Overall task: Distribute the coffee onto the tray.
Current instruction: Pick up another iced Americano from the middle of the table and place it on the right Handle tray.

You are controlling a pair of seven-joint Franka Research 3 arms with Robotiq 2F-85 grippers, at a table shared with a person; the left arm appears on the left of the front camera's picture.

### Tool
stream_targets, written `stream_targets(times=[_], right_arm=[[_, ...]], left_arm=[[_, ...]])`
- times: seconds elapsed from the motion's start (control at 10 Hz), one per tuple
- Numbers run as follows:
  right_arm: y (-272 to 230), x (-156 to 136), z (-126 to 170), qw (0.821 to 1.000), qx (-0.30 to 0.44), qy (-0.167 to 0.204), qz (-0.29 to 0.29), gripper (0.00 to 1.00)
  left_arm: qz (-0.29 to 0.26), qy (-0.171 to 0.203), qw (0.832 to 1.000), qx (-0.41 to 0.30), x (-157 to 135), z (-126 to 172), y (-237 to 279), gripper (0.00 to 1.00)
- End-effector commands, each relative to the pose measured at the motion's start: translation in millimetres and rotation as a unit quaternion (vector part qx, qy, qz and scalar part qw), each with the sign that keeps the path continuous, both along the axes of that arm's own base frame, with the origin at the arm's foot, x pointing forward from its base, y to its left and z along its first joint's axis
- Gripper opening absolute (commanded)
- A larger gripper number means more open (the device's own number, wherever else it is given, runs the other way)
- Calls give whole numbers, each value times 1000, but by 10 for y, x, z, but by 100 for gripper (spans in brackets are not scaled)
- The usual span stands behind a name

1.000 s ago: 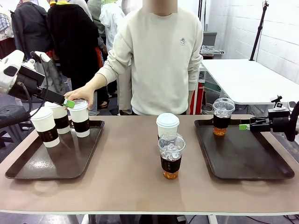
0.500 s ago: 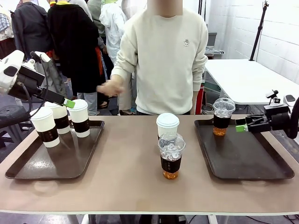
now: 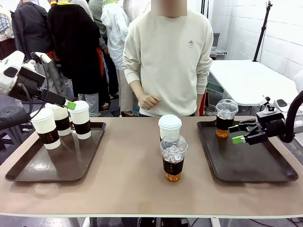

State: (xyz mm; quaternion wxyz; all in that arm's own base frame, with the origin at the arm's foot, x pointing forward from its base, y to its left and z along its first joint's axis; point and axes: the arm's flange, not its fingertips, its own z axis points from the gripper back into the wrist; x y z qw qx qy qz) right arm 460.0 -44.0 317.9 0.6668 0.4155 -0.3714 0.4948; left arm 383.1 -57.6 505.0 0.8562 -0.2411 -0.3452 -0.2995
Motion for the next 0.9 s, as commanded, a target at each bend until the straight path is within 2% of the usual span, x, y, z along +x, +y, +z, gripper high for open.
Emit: stream_targets(times=[0.0,0.2,0.4,0.5,0.8], right_arm=[[65,8,-76,999,-7,-14,43,100],[197,6,-90,997,-12,-24,66,100],[197,-23,-57,998,-17,-36,55,100],[217,-7,-79,998,-8,-18,52,100],[217,-7,-79,998,-8,-18,52,100]], left_arm=[[0,4,1000,-8,7,-7,0,100],[0,4,1000,-8,7,-7,0,100],[0,4,1000,-8,7,-7,0,100],[0,4,1000,-8,7,-7,0,100],[0,4,1000,-8,7,-7,0,100]])
